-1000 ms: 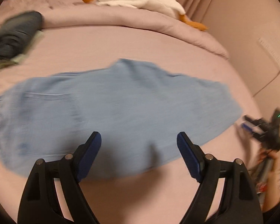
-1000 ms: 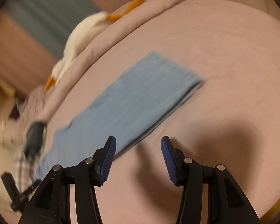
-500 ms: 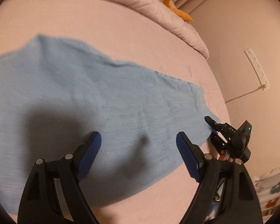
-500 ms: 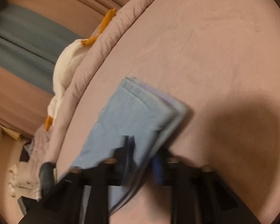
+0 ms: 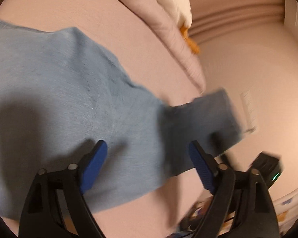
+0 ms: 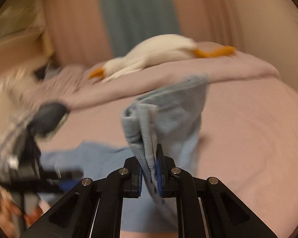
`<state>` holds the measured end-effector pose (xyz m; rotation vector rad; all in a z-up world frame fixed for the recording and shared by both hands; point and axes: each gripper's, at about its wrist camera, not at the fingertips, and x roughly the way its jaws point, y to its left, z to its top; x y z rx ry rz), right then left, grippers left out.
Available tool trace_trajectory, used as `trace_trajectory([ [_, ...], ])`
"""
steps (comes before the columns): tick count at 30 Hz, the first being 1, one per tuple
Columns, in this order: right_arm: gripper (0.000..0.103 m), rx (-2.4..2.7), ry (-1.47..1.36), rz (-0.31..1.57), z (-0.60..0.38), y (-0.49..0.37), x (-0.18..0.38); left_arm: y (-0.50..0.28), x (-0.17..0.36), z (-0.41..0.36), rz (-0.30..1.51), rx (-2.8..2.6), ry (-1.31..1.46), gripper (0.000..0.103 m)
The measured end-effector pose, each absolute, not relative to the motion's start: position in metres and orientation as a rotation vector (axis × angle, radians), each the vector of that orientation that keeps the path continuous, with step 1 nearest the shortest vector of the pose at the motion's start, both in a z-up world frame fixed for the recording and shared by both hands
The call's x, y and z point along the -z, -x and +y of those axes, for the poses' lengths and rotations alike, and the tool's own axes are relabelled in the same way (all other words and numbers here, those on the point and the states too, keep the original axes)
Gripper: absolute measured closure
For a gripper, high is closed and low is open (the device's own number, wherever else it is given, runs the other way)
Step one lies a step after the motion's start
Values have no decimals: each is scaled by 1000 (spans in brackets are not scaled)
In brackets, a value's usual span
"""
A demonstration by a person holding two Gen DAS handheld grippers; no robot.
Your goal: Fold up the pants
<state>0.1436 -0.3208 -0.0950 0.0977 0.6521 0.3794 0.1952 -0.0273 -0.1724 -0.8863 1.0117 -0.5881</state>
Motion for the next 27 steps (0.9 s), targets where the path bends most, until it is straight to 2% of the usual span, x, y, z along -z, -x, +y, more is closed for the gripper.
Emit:
trace_trajectory([
  [7, 90, -480, 187, 712, -222, -116, 160, -203, 202, -27, 1089, 606, 993, 16],
  [9, 90, -463, 236, 705, -213, -115, 160, -203, 198, -25, 1085, 632, 989, 16],
  [12, 90, -501, 159, 667, -227, -116, 141, -209, 194, -28, 1078, 661, 1019, 17],
  [14, 90, -505, 173, 658, -227, -114, 135, -210, 190, -28, 1061, 676, 1031, 26],
  [15, 90, -514, 196, 651, -218, -113, 135, -212, 188, -28, 1056, 674, 1027, 35],
  [16, 90, -527, 202, 650, -214, -113, 135, -213, 186, -27, 1050, 671, 1022, 49],
  [17, 90, -546, 204, 650, -210, -112, 134, -213, 184, -26, 1039, 666, 1011, 55],
  [19, 90, -576, 230, 636, -198, -104, 134, -211, 177, -20, 1005, 657, 962, 73],
  [22, 90, -593, 269, 610, -182, -98, 136, -202, 165, -7, 954, 603, 843, 78],
  [25, 90, -609, 252, 632, -167, -103, 138, -196, 164, 10, 927, 551, 779, 78],
  [27, 90, -607, 290, 646, -153, -104, 142, -201, 177, 13, 972, 506, 746, 77],
])
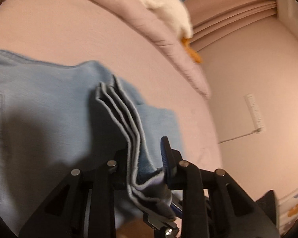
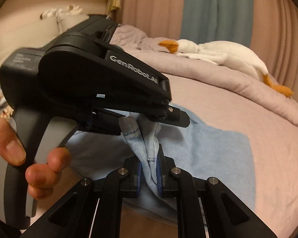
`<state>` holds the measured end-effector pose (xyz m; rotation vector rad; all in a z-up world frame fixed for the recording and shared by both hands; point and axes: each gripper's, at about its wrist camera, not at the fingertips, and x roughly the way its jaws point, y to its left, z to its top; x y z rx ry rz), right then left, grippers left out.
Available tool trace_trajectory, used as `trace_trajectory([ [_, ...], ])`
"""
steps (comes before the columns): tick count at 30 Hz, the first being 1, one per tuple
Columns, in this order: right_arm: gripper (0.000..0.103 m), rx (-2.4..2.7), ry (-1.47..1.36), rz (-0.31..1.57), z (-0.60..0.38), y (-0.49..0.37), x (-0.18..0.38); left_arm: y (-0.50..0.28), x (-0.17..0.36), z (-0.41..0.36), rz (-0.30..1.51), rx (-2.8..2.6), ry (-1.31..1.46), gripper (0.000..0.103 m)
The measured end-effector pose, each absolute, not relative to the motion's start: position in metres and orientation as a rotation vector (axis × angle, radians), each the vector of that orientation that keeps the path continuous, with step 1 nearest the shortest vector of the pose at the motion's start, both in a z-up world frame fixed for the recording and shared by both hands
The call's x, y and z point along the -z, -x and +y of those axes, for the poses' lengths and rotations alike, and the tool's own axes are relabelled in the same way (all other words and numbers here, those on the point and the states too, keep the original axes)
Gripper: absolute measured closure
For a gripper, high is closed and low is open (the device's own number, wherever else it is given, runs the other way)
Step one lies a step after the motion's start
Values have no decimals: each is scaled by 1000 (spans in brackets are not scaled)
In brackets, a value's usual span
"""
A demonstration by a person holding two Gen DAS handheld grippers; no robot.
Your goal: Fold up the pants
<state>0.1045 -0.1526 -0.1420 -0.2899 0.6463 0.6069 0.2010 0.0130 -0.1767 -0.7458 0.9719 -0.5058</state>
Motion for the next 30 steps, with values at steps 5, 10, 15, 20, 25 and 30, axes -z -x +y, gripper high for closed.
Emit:
trace_trajectory([
  [5, 65, -641, 257, 848, -143, -122, 170, -202, 204, 30, 1053, 414, 693, 80],
  [10, 61, -719, 166, 859, -176, -121, 151, -187, 190, 45, 1015, 355, 599, 76],
  [15, 61, -638, -44, 839, -244, -156, 119, -185, 167, 22, 949, 404, 515, 75],
  [20, 72, -444, -88, 882, -280, -221, 122, -190, 161, -38, 957, 533, 404, 67],
  [25, 81, -374, -55, 983, -275, -277, 150, -181, 202, -54, 1074, 532, 331, 68],
  [30, 92, -370, -99, 1098, -273, -280, 173, -182, 207, -42, 1068, 548, 399, 69],
])
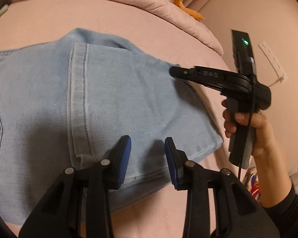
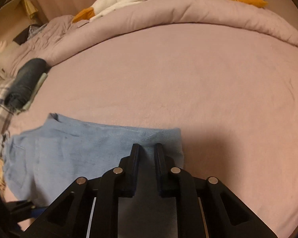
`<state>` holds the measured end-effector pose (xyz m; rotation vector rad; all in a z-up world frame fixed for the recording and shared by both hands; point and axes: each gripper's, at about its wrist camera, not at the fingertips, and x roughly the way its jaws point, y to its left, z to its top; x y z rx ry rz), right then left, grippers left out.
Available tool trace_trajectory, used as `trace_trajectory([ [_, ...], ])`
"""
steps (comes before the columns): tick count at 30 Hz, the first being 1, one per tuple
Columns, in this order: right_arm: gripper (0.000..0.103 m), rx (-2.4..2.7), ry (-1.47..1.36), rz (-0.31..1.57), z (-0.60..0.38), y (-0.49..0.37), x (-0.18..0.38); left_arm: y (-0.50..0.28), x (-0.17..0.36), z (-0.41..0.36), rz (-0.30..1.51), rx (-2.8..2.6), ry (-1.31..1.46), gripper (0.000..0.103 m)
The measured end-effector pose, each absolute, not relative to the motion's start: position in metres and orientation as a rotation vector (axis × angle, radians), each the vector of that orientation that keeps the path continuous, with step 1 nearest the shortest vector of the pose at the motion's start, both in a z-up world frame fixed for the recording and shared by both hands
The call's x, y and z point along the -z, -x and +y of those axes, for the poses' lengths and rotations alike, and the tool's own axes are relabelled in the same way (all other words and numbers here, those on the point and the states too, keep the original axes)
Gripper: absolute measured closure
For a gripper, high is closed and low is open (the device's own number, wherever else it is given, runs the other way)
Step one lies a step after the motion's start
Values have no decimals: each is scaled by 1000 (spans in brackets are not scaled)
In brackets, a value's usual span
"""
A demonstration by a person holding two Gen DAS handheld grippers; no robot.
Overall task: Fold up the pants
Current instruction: 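Release the folded legs with the right gripper and withdraw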
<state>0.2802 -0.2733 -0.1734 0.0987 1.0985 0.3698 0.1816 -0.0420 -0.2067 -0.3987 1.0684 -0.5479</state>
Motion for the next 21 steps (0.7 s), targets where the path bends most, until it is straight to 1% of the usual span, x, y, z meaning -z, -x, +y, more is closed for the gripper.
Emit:
trace_trajectory([
  [2, 92, -352, -92, 1098, -276, -273, 166, -182, 208, -41, 1071, 546, 397, 69],
  [5, 92, -377, -70, 1046, -280, -257, 151, -186, 209, -49, 1062, 543, 389, 69],
  [8, 91, -396, -10, 1011, -280, -217, 142, -185, 200, -50, 1065, 541, 403, 68],
  [9, 90, -394, 13, 1006, -281, -202, 145, -184, 198, -50, 1065, 541, 406, 68],
  [10, 85, -402, 25, 1020, -279, -192, 151, -184, 199, -50, 1062, 540, 412, 68],
  [11, 78, -408, 39, 1046, -278, -183, 160, -183, 197, -50, 1058, 542, 418, 67],
  [12, 77, -399, 71, 1053, -275, -170, 176, -181, 198, -48, 1055, 545, 435, 65],
  [14, 77, -389, 117, 917, -275, -151, 180, -173, 197, -37, 1055, 542, 482, 64],
  [15, 77, -375, 115, 901, -275, -149, 182, -168, 195, -32, 1059, 532, 503, 63],
  [17, 75, -331, 66, 943, -274, -155, 177, -152, 183, -17, 1037, 511, 527, 55],
  [18, 73, -318, 57, 962, -272, -157, 172, -142, 176, -8, 1010, 502, 533, 46],
  [19, 68, -320, 47, 961, -271, -155, 166, -131, 169, 4, 979, 488, 541, 35],
  [21, 66, -355, 26, 942, -270, -149, 158, -102, 160, 37, 914, 424, 576, 21],
])
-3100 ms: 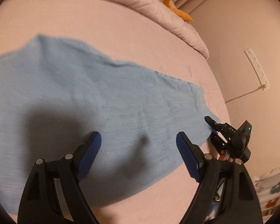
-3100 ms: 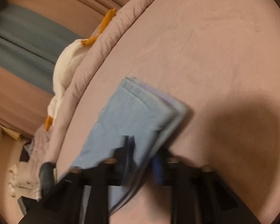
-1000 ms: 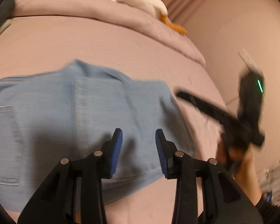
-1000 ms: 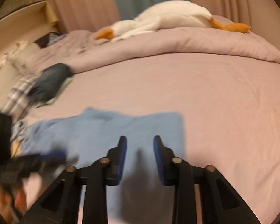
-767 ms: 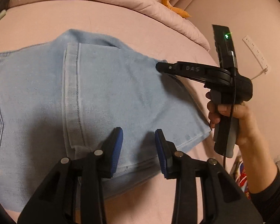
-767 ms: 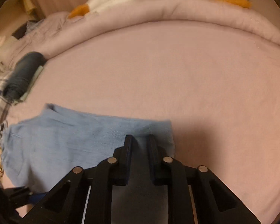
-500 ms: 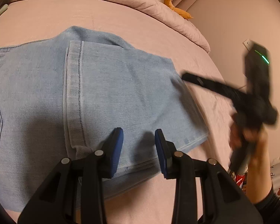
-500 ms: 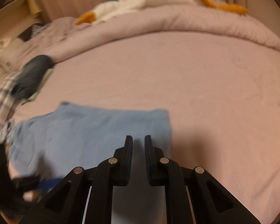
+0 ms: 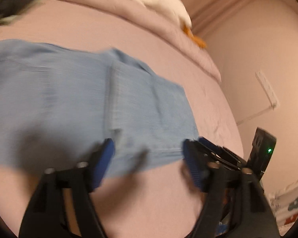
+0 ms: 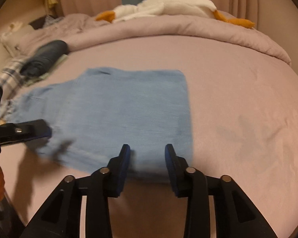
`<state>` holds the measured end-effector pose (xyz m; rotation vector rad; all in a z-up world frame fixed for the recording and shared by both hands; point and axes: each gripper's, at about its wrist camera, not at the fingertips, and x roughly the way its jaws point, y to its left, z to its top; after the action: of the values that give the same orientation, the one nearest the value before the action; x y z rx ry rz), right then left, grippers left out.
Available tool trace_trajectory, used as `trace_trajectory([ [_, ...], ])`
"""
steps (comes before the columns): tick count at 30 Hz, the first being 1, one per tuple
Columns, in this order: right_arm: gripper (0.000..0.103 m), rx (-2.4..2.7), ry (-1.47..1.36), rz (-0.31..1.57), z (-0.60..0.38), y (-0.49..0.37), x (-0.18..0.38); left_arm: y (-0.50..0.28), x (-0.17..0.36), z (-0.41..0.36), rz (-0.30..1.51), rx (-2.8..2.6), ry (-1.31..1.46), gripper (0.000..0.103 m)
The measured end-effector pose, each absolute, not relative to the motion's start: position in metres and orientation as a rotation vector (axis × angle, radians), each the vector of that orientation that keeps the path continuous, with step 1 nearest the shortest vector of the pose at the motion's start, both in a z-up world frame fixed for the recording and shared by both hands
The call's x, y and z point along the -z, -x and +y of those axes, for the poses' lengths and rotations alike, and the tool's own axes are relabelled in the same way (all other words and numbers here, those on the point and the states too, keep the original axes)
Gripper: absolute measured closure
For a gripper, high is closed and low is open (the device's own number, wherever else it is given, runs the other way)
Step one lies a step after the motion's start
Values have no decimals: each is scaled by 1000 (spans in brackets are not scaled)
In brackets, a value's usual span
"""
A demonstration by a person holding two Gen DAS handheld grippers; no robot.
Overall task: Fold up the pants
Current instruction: 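Release the folded legs with the right gripper and withdraw, then grasp the waistband with the left gripper and lift it toward the folded hems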
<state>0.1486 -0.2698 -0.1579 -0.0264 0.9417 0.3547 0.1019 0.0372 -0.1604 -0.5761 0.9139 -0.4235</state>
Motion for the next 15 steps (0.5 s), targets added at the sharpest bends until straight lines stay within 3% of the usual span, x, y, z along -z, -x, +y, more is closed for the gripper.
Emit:
trace_trajectory([
  [7, 65, -442, 18, 921, -251, -115, 154, -32, 191, 165, 842, 119, 903, 18],
  [15, 65, -542, 32, 919, -211, -108, 149, -36, 214, 197, 796, 74, 1118, 18],
])
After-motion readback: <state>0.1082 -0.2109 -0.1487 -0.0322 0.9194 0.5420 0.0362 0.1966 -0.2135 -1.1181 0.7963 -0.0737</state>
